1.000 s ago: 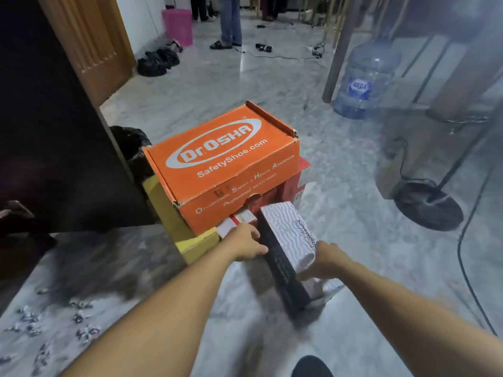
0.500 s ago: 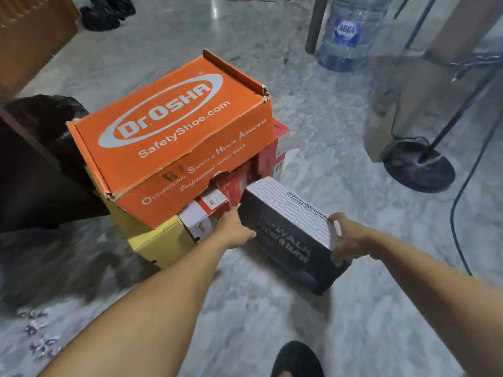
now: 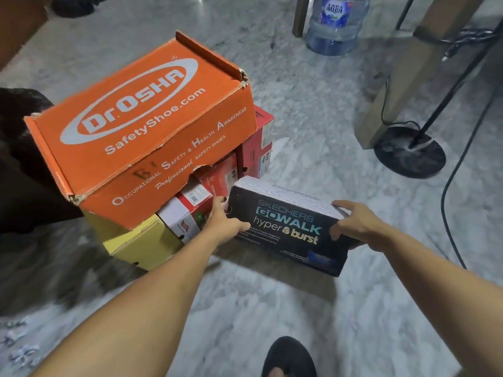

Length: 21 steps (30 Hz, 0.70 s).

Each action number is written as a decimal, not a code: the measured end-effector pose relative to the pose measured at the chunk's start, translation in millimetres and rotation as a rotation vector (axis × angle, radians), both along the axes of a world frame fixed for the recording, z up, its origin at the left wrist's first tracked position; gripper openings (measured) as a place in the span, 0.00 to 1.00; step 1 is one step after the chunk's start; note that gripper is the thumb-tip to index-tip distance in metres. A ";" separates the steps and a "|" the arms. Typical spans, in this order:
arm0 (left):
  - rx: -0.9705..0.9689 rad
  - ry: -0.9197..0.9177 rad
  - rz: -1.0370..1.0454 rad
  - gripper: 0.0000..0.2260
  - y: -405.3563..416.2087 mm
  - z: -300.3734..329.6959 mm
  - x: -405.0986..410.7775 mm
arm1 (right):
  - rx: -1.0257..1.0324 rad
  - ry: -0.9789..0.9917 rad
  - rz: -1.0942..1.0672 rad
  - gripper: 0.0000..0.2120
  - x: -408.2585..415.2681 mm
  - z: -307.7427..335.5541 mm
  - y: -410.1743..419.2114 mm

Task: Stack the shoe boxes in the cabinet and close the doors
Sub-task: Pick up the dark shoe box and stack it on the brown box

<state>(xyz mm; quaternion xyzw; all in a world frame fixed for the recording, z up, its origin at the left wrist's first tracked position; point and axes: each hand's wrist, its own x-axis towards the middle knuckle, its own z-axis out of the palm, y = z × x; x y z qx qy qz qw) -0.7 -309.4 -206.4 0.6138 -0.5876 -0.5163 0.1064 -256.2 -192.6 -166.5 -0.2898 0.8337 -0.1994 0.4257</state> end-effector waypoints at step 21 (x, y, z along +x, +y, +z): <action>-0.503 0.424 0.086 0.30 41.8 202.6 67.0 | -0.714 0.061 -0.303 0.31 26.7 183.8 13.4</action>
